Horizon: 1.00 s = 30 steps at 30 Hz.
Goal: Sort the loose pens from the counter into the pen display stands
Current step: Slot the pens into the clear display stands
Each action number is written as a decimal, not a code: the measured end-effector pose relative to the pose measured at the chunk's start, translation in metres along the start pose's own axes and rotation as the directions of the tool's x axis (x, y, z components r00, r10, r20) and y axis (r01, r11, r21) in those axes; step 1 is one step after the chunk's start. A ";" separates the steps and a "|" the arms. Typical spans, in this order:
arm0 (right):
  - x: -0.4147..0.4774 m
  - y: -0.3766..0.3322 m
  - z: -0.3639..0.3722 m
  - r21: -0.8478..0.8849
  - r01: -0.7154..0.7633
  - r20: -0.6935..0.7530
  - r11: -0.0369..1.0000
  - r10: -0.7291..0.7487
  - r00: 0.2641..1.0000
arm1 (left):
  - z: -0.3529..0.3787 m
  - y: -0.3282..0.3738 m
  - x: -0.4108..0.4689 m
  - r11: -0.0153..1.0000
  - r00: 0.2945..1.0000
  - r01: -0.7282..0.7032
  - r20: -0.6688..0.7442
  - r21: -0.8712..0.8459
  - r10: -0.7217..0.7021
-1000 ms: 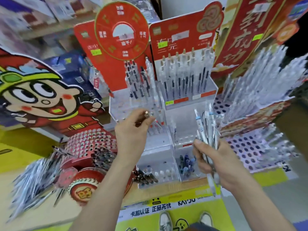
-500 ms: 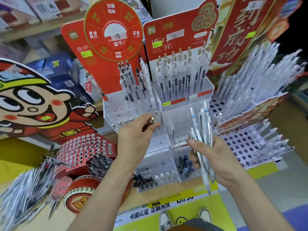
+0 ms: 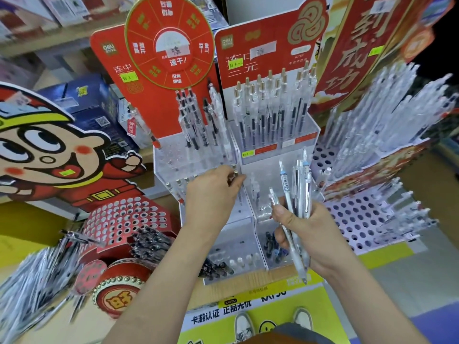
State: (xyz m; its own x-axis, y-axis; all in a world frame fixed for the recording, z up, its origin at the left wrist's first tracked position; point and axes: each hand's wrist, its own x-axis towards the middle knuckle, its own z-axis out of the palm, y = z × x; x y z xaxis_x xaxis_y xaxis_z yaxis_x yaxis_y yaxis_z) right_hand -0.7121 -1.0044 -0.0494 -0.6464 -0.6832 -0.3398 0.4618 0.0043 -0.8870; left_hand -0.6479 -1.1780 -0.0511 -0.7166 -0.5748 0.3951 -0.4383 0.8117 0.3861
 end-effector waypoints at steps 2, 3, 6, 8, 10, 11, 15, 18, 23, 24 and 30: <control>0.000 0.000 0.003 0.014 0.011 0.020 1.000 -0.011 1.000 | -0.004 0.003 0.001 1.000 0.999 0.016 0.037 0.005 -0.016; -0.001 0.000 0.004 0.022 0.014 0.032 1.000 -0.015 0.999 | -0.006 0.002 0.001 0.998 0.996 0.053 0.076 -0.016 -0.052; -0.002 0.000 0.006 0.071 0.006 0.064 0.997 -0.010 0.998 | -0.011 0.002 0.003 0.989 0.983 0.131 0.139 -0.065 -0.121; -0.004 -0.001 0.008 0.120 -0.022 0.088 0.993 0.011 0.996 | -0.013 0.005 0.005 0.993 0.983 0.113 0.150 -0.026 -0.108; -0.005 -0.002 0.010 0.182 -0.060 0.114 0.981 0.039 0.993 | -0.014 0.008 0.007 0.994 0.978 0.100 0.178 0.040 -0.105; -0.006 -0.002 0.011 0.212 -0.080 0.128 0.974 0.054 0.990 | -0.013 0.008 0.008 0.993 0.977 0.089 0.187 0.073 -0.101; -0.007 -0.002 0.014 0.283 -0.120 0.152 0.952 0.079 0.985 | -0.012 0.007 0.006 0.986 0.965 0.144 0.208 0.081 -0.158; -0.007 -0.001 0.016 0.248 -0.104 0.139 0.963 0.071 0.988 | -0.018 0.006 0.004 0.988 0.949 0.132 0.279 0.075 -0.148; -0.011 -0.003 0.018 0.237 -0.093 0.151 0.967 0.058 0.987 | -0.056 0.023 -0.011 0.625 0.865 0.440 0.490 -0.644 -0.104; -0.011 -0.003 0.020 0.237 -0.093 0.157 0.967 0.056 0.986 | -0.062 0.025 -0.014 0.563 0.836 0.472 0.547 -0.678 -0.042; -0.010 -0.005 0.027 0.179 -0.112 0.186 0.977 0.078 0.979 | -0.063 0.022 -0.021 0.394 0.852 0.513 0.509 -0.763 -0.123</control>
State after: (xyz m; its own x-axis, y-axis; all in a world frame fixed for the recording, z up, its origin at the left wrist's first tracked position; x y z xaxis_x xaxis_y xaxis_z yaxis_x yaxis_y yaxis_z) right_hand -0.6918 -1.0167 -0.0327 -0.4841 -0.8044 -0.3443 0.6328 -0.0502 -0.7727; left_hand -0.6086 -1.1546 0.0022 -0.8329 -0.5367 -0.1353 -0.1264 -0.0536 0.9905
